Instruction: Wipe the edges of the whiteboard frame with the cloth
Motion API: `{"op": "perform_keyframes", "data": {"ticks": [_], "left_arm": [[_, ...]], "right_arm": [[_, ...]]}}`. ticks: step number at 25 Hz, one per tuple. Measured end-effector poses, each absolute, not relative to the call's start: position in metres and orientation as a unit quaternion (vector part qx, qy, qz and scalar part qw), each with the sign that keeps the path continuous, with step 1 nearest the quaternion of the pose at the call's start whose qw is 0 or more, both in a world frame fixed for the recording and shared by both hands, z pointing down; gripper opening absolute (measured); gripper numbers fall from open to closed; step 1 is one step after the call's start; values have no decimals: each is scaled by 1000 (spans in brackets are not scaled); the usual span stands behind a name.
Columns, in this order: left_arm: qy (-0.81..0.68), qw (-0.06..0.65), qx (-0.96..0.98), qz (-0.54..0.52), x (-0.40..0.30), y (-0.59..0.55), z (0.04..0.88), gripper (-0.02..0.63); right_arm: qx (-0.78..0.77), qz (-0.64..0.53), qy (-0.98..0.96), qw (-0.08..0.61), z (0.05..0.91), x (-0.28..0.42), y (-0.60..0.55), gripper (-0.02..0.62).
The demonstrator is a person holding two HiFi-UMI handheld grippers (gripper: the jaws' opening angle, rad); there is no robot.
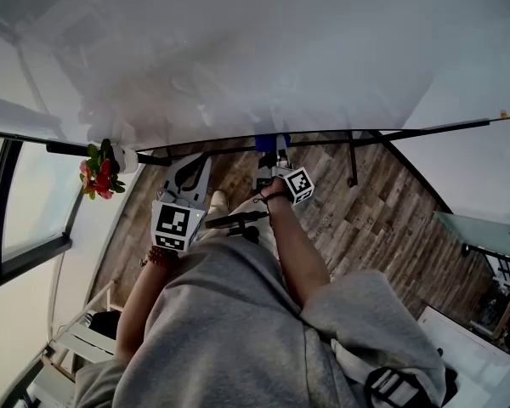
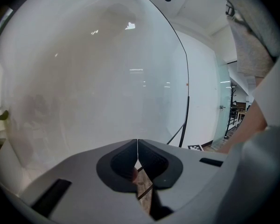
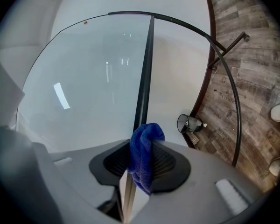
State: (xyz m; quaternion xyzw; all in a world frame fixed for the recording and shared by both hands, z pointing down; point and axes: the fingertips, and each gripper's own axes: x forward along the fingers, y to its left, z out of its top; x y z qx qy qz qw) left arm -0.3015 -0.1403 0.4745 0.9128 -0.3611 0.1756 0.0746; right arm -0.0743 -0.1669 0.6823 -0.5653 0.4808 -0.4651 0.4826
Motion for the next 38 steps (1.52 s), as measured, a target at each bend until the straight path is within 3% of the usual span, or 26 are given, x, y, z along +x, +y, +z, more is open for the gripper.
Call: {"op": "perform_keyframes", "data": {"ticks": [18, 26, 38], "left_arm": [[-405, 87, 891, 186, -337, -127, 464, 12], [-386, 66, 899, 198, -351, -124, 455, 12], [-392, 67, 902, 170, -410, -122, 448, 12]], "right_arm": [[-533, -495, 460, 509, 681, -116, -173, 115], [-531, -505, 472, 490, 682, -147, -174, 115], [-523, -493, 479, 504, 682, -201, -183, 115]]}}
